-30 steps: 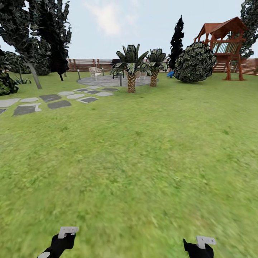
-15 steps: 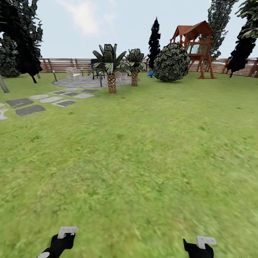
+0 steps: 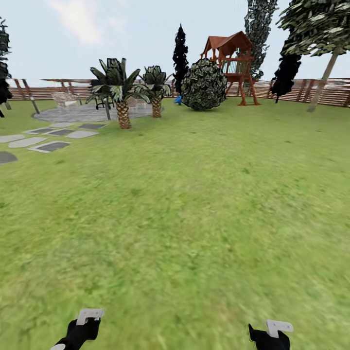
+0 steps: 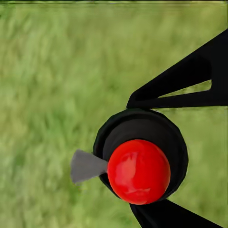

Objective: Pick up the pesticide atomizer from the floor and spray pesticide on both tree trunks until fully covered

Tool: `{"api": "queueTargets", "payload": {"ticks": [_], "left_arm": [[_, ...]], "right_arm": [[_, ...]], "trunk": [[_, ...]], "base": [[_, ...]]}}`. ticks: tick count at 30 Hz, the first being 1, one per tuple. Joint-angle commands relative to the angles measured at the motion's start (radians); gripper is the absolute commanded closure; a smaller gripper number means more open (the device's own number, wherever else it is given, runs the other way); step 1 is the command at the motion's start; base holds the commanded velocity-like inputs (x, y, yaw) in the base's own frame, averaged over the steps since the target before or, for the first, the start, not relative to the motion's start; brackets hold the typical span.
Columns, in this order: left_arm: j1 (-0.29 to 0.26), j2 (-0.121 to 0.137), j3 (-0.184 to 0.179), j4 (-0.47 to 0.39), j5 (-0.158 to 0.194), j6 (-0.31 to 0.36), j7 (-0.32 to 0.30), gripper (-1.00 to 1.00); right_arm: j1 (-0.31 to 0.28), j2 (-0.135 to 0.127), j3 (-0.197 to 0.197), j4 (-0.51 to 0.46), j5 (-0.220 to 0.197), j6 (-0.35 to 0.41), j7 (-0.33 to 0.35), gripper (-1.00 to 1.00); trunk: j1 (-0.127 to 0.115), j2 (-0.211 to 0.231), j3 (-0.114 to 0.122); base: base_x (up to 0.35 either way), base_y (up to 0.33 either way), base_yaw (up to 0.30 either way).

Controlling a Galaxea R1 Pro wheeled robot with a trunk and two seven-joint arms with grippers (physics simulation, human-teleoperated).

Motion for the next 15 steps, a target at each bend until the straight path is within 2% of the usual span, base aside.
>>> {"api": "queueTargets", "payload": {"ticks": [1,15], "left_arm": [[0.004,0.0,0.008,0.0,-0.002,-0.003,-0.007,1.0],[0.01,-0.001,0.009,0.0,-0.001,-0.003,-0.006,1.0]], "right_arm": [[-0.001,0.0,-0.009,0.001,0.006,-0.004,0.003,-1.0],[0.0,0.0,-0.009,0.002,0.006,-0.004,0.003,-1.0]], "trunk": [[0.0,0.0,-0.001],[0.0,0.0,-0.001]], "base": [[0.28,-0.16,-0.3],[0.28,-0.159,-0.3]]}}
